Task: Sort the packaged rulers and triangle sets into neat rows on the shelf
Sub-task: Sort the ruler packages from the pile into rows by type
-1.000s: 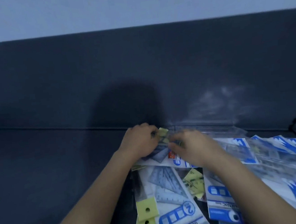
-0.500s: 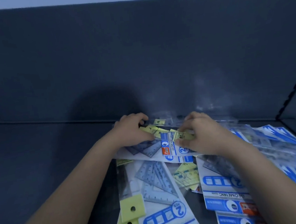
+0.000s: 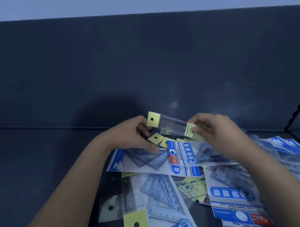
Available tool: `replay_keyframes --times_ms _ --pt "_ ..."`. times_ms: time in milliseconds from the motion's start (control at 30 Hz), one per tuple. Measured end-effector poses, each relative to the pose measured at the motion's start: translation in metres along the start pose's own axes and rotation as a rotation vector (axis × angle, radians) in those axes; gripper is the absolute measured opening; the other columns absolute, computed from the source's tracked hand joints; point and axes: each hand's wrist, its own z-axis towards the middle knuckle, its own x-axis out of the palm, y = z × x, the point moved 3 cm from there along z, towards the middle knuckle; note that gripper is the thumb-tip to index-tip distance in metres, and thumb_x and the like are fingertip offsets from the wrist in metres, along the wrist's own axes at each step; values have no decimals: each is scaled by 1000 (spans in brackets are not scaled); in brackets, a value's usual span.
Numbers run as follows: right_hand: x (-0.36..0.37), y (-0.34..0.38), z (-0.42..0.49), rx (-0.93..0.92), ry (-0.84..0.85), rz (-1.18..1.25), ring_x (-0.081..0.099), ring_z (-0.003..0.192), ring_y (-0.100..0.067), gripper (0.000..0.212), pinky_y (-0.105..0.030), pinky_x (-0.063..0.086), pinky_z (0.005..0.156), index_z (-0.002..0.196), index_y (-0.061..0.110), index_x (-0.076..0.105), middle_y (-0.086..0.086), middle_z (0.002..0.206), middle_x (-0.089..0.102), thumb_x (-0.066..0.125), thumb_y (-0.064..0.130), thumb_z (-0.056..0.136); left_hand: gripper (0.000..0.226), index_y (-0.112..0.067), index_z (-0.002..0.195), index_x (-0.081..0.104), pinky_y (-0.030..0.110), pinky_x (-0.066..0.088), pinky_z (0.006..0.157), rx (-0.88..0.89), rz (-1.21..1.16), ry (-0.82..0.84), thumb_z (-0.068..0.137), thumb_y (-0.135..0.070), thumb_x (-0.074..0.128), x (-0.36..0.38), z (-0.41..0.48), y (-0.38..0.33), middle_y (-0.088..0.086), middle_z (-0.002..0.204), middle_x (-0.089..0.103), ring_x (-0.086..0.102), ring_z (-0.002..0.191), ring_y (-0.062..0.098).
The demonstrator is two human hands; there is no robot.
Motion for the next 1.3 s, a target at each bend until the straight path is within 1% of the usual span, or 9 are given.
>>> replay_keyframes --times_ms 167,367,500,600,733,833,1067,1200,1300 --pt "-3 -1 -1 14 -35 -172 64 92 -20 22 -38 52 79 106 29 67 5 100 70 49 20 96 51 -33 88 63 18 45 62 -100 223 240 48 -47 92 4 -9 1 -16 94 63 56 74 0" --pt "-3 2 -2 34 -96 -213 63 93 -25 22 -37 51 79 107 26 67 1 104 69 50 20 94 42 -23 82 62 22 46 64 -143 295 311 58 -44 89 -2 -14 -2 -8 94 65 57 75 7" --pt "-10 -1 -3 98 -171 -235 63 95 -30 22 -37 51 77 108 26 65 -2 103 70 51 20 92 30 -6 76 61 24 42 58 26 179 268 71 -23 85 -26 -25 -9 3 76 60 54 65 11" --pt "-11 -4 -4 156 -185 -231 63 92 -31 24 -37 51 75 108 26 64 -1 102 69 51 19 90 25 -1 77 58 23 48 56 115 -95 189 72 -6 83 -45 -33 -9 7 72 65 60 65 16" --pt "-12 -4 -3 241 -204 -95 56 74 -22 15 -30 38 58 91 26 50 11 82 61 54 15 81 43 -4 107 63 26 57 65 189 -549 -144 66 -5 76 -55 -25 -13 9 100 74 72 85 21" --pt "-11 -1 -2 237 -165 -41 55 71 -16 20 -30 35 56 80 25 43 11 78 58 58 11 78 29 -13 95 72 28 57 68 234 -694 -330 67 -5 75 -49 -17 -18 6 94 75 72 84 21" --pt "-10 -4 -2 281 -42 -85 55 77 -16 31 -28 35 63 85 28 51 15 82 58 54 1 71 24 -19 88 76 37 53 89 160 -566 -445 66 -16 84 -55 -19 -13 2 93 76 72 89 21" --pt "-8 -8 -1 311 130 -194 57 86 -21 33 -29 41 68 94 33 51 11 88 59 58 7 75 39 -21 97 69 18 54 67 199 -312 -406 68 1 82 -67 -29 -9 -4 87 75 70 77 9" --pt "-6 -10 -3 319 174 -262 59 90 -25 27 -32 47 71 92 36 51 2 100 64 55 12 80 58 -30 107 64 13 51 60 128 -174 -309 66 8 80 -83 -38 4 -10 89 74 70 76 4"
